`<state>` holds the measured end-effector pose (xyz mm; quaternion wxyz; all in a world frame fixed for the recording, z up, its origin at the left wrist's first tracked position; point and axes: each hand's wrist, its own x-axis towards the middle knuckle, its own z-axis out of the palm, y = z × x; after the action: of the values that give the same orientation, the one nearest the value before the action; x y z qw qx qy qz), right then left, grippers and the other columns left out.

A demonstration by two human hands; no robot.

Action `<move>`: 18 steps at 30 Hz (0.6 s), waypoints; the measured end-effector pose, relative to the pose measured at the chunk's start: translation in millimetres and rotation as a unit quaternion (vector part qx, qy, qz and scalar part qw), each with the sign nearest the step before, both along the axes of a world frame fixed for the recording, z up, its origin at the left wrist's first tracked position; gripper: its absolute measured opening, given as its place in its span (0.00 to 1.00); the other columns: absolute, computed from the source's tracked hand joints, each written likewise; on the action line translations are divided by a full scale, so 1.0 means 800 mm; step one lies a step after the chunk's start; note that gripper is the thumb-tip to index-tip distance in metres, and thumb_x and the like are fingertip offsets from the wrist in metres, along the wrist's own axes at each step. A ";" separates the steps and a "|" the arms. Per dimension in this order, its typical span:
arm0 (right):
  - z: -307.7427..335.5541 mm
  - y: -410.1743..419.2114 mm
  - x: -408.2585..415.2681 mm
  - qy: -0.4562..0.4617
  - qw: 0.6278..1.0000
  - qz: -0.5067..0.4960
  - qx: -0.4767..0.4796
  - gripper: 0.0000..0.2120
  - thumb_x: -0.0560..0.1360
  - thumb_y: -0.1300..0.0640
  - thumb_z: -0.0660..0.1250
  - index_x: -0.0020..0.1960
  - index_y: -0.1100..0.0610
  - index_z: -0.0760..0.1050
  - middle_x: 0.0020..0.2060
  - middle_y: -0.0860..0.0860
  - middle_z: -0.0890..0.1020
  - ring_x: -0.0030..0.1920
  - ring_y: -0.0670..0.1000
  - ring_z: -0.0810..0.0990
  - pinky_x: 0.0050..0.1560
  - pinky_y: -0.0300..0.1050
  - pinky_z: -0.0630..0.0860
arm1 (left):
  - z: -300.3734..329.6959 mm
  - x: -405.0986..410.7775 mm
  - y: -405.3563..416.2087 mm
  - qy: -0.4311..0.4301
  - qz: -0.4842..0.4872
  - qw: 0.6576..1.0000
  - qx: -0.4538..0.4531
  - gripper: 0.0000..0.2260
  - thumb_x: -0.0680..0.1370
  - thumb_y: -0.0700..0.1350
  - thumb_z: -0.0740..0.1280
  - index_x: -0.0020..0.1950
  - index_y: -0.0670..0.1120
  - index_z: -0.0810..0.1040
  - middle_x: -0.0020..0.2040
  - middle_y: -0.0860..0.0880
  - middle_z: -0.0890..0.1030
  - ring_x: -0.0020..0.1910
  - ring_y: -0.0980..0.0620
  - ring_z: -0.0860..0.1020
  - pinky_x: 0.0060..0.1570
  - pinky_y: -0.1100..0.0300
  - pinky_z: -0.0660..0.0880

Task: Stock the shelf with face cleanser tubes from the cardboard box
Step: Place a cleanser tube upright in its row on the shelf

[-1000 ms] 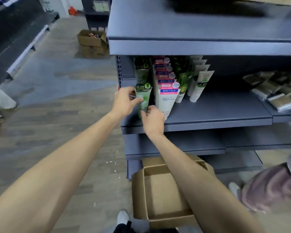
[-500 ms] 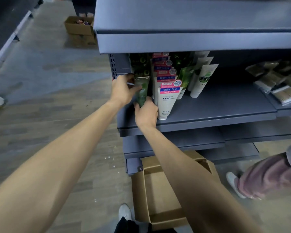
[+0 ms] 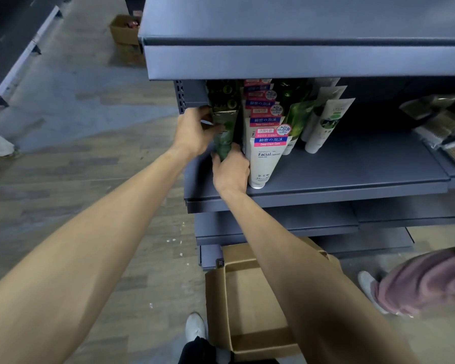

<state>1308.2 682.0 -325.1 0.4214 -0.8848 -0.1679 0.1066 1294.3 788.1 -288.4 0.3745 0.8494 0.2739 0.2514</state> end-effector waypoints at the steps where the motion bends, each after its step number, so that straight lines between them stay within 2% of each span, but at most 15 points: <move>1: -0.001 0.000 0.001 -0.001 1.000 0.002 0.000 0.15 0.78 0.54 0.67 0.59 0.63 0.71 0.55 0.61 0.80 0.56 0.62 0.79 0.50 0.49 0.73 | 0.000 0.000 0.001 0.001 0.002 1.000 -0.004 0.12 0.72 0.40 0.74 0.55 0.44 0.83 0.47 0.53 0.83 0.45 0.57 0.79 0.41 0.77 0.70; 3: -0.001 0.001 0.002 -0.004 1.000 0.006 -0.003 0.16 0.78 0.54 0.67 0.59 0.63 0.71 0.55 0.61 0.80 0.56 0.62 0.79 0.50 0.49 0.73 | 0.000 0.001 0.002 0.005 0.005 1.000 -0.011 0.12 0.72 0.40 0.74 0.55 0.45 0.83 0.48 0.52 0.83 0.45 0.57 0.79 0.43 0.71 0.71; 9: -0.002 0.001 0.003 0.004 1.000 0.010 -0.001 0.17 0.78 0.54 0.68 0.60 0.63 0.71 0.56 0.61 0.80 0.56 0.62 0.79 0.50 0.49 0.73 | 0.002 0.004 0.002 0.007 -0.001 1.000 -0.017 0.12 0.71 0.39 0.74 0.54 0.44 0.83 0.49 0.49 0.85 0.46 0.55 0.81 0.45 0.71 0.72; 13: -0.003 -0.007 -0.001 0.016 1.000 0.020 -0.001 0.17 0.78 0.53 0.68 0.60 0.63 0.71 0.57 0.61 0.80 0.57 0.63 0.78 0.51 0.49 0.74 | -0.005 0.001 0.000 0.017 0.029 0.999 -0.018 0.10 0.71 0.43 0.75 0.50 0.43 0.82 0.48 0.49 0.84 0.46 0.54 0.80 0.45 0.64 0.73; 16: -0.003 -0.013 -0.010 0.020 0.999 0.029 -0.004 0.17 0.78 0.53 0.68 0.60 0.62 0.71 0.57 0.61 0.80 0.57 0.63 0.78 0.52 0.50 0.74 | -0.009 -0.010 -0.002 0.010 0.033 0.999 -0.035 0.12 0.72 0.45 0.76 0.52 0.42 0.81 0.46 0.50 0.82 0.46 0.53 0.79 0.43 0.67 0.71; 18: -0.002 -0.017 -0.014 0.021 0.999 0.031 -0.001 0.17 0.77 0.53 0.68 0.60 0.61 0.72 0.57 0.60 0.80 0.57 0.63 0.78 0.52 0.49 0.74 | -0.014 -0.016 -0.001 -0.003 0.027 0.998 -0.057 0.13 0.71 0.46 0.76 0.52 0.42 0.81 0.45 0.49 0.82 0.46 0.48 0.81 0.47 0.59 0.77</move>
<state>1296.7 668.2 -327.0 0.4202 -0.8772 -0.1868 0.1383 1281.6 787.6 -299.4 0.4158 0.8185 0.3095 0.2478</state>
